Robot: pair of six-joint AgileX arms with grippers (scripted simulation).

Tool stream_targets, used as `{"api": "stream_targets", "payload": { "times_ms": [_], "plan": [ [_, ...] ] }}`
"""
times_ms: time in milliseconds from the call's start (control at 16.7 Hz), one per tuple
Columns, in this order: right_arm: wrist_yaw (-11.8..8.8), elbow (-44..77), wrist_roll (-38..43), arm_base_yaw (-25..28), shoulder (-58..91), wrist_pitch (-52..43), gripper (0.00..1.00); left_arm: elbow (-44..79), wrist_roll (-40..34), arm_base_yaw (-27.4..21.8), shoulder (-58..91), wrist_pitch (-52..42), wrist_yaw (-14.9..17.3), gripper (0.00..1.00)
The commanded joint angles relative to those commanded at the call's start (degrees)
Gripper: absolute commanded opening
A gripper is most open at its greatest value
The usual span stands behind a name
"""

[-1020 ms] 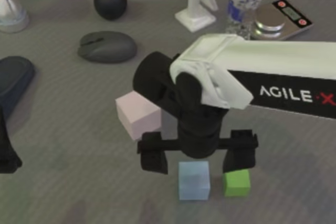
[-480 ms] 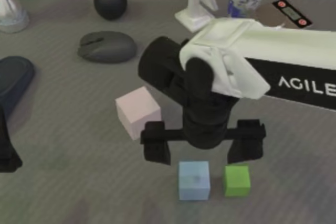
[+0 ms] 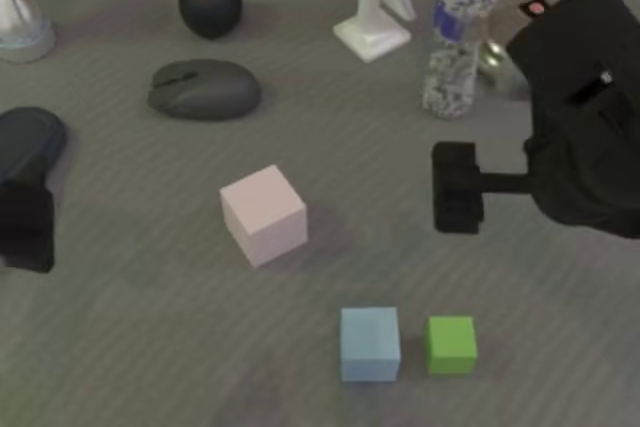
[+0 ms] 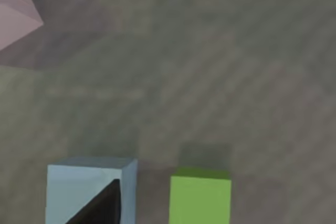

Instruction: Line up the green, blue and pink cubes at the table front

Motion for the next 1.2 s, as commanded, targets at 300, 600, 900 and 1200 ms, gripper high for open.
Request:
{"api": "stream_targets", "payload": {
  "times_ms": [300,600,900,1200],
  "plan": [
    [1.9,-23.2,-13.5,-12.7,-31.2,14.3,1.00,25.0,7.0,-6.9,33.3,-17.2,0.0,1.00],
    [0.0,-44.8,-25.2,-24.6,-57.7,28.8,1.00,48.2,13.6,-13.6,64.4,-33.6,0.2,1.00],
    [-4.8,-58.8,-32.6,-32.9,-73.8,41.5,1.00,66.8,18.7,-18.8,85.2,-45.3,0.3,1.00],
    [-8.2,-64.2,-35.1,-36.5,-81.3,48.1,1.00,75.9,21.0,-21.1,94.3,-49.9,0.1,1.00]
  ]
}}
